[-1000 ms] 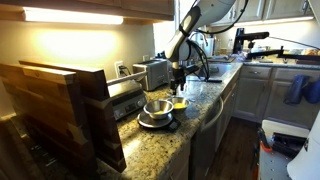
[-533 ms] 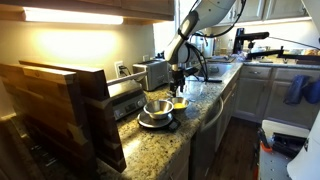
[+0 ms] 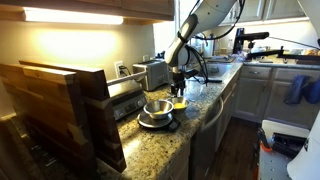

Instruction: Use the spoon on the counter to scoop some of the contents in the bowl on the left into the bowl on the right

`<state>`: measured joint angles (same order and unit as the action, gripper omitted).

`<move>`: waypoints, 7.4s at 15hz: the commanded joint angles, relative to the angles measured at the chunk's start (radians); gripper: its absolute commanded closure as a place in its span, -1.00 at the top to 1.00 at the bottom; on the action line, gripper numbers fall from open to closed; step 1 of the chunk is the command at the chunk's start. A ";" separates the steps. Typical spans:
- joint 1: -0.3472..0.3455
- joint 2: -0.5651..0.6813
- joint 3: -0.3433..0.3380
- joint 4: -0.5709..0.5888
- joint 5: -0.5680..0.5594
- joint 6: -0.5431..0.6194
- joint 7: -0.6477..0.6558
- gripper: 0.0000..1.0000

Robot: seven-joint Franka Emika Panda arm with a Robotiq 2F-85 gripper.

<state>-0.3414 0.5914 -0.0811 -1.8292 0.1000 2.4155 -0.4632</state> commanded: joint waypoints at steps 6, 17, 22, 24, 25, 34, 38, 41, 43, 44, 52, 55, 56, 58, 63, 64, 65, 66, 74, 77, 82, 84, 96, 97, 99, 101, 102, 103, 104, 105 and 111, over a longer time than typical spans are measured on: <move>-0.014 -0.007 0.017 0.001 -0.006 -0.028 -0.002 -0.28; -0.007 -0.019 0.011 0.000 -0.015 -0.023 0.009 -0.87; -0.011 -0.068 0.023 -0.033 -0.009 -0.032 -0.012 -0.87; -0.009 -0.098 0.026 -0.053 -0.012 -0.027 -0.022 -0.87; -0.009 -0.110 0.028 -0.061 -0.011 -0.024 -0.027 -0.87; -0.001 -0.237 0.035 -0.146 -0.007 -0.008 -0.095 -0.90; 0.006 -0.183 0.028 -0.087 -0.001 -0.008 -0.080 -0.87; 0.006 -0.186 0.028 -0.093 -0.001 -0.008 -0.082 -0.87; 0.006 -0.186 0.028 -0.094 -0.001 -0.008 -0.082 -0.87; 0.006 -0.186 0.028 -0.094 -0.001 -0.008 -0.082 -0.87; 0.038 -0.284 0.035 -0.181 -0.048 -0.098 -0.125 -0.92; 0.069 -0.327 0.024 -0.217 -0.108 -0.153 -0.142 -0.92; 0.079 -0.348 0.022 -0.232 -0.132 -0.165 -0.144 -0.92; 0.097 -0.386 0.022 -0.267 -0.178 -0.181 -0.155 -0.92; 0.147 -0.417 0.015 -0.315 -0.328 -0.270 -0.143 -0.91; 0.155 -0.418 0.016 -0.321 -0.354 -0.287 -0.143 -0.91; 0.162 -0.417 0.017 -0.325 -0.376 -0.298 -0.144 -0.91; 0.168 -0.415 0.020 -0.326 -0.391 -0.309 -0.147 -0.91; 0.171 -0.345 0.023 -0.280 -0.384 -0.290 -0.146 -0.87; 0.171 -0.345 0.023 -0.279 -0.384 -0.290 -0.146 -0.87; 0.224 -0.358 0.028 -0.258 -0.485 -0.344 -0.078 -0.92; 0.249 -0.356 0.034 -0.241 -0.525 -0.398 -0.061 -0.92; 0.295 -0.270 0.034 -0.172 -0.755 -0.563 0.035 -0.92; 0.294 -0.251 0.035 -0.161 -0.765 -0.566 0.045 -0.92; 0.297 -0.214 0.037 -0.139 -0.783 -0.574 0.058 -0.92; 0.301 -0.183 0.041 -0.123 -0.798 -0.583 0.057 -0.92; 0.305 -0.170 0.042 -0.118 -0.808 -0.591 0.059 -0.92; 0.311 -0.162 0.045 -0.117 -0.822 -0.603 0.057 -0.92; 0.316 -0.156 0.049 -0.116 -0.831 -0.617 0.053 -0.92; 0.324 -0.153 0.055 -0.120 -0.844 -0.631 0.051 -0.92; 0.389 -0.157 0.109 -0.140 -0.945 -0.716 0.035 -0.92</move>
<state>0.0112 0.4516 0.0095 -1.9512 -0.7793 1.7561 -0.4328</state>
